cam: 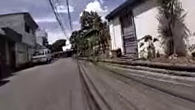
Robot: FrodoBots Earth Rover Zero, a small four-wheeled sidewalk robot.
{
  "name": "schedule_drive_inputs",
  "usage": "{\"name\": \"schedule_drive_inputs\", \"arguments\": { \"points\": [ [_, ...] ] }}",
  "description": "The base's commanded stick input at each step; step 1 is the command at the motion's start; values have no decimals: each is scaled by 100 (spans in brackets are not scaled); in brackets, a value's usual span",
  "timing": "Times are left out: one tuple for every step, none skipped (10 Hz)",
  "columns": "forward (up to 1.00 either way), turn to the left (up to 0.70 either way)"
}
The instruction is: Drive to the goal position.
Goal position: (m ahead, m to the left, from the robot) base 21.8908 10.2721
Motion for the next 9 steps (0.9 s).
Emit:
{"name": "schedule_drive_inputs", "arguments": {
  "points": [
    [70,16],
    [70,16],
    [70,16],
    [70,16],
    [70,16],
    [70,16],
    [70,16],
    [70,16],
    [70,16]
  ]
}}
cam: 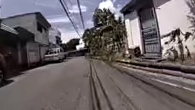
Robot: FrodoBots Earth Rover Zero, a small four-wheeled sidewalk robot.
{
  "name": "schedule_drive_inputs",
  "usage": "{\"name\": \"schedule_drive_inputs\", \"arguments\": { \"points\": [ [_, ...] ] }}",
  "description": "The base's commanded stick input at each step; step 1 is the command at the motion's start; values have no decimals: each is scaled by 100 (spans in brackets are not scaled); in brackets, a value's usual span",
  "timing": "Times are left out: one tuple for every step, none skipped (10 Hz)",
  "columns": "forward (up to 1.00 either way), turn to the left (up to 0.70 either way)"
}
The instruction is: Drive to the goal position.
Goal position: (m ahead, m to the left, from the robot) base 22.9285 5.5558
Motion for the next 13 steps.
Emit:
{"name": "schedule_drive_inputs", "arguments": {
  "points": [
    [70,16],
    [70,16],
    [70,16],
    [70,16],
    [70,16],
    [70,16],
    [70,16],
    [70,16],
    [70,16],
    [70,16],
    [70,16],
    [70,16],
    [70,16]
  ]
}}
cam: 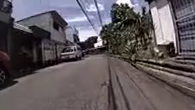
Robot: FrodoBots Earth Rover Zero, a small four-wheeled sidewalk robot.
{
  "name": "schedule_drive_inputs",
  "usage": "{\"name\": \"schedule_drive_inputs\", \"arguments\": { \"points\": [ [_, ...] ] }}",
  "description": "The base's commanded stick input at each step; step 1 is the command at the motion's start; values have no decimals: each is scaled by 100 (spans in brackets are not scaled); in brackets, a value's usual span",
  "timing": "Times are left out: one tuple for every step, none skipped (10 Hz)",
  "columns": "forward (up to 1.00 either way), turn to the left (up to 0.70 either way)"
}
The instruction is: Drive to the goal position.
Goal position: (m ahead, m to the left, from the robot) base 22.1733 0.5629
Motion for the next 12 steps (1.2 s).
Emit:
{"name": "schedule_drive_inputs", "arguments": {
  "points": [
    [70,16],
    [70,16],
    [70,16],
    [70,16],
    [70,16],
    [70,16],
    [70,16],
    [70,16],
    [70,16],
    [70,16],
    [70,16],
    [70,16]
  ]
}}
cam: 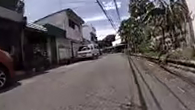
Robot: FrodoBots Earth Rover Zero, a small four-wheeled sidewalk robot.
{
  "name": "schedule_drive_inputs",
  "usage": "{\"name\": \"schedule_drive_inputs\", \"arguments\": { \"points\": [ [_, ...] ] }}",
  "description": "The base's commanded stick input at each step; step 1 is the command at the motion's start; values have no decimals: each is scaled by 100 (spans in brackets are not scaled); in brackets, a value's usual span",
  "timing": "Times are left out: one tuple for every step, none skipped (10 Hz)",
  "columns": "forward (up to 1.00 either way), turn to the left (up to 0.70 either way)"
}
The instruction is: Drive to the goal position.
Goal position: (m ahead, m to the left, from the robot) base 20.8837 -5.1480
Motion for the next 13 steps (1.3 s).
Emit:
{"name": "schedule_drive_inputs", "arguments": {
  "points": [
    [70,16],
    [70,16],
    [70,16],
    [70,4],
    [70,-8],
    [70,-19],
    [70,-5],
    [70,16],
    [70,16],
    [70,16],
    [70,16],
    [70,16],
    [70,16]
  ]
}}
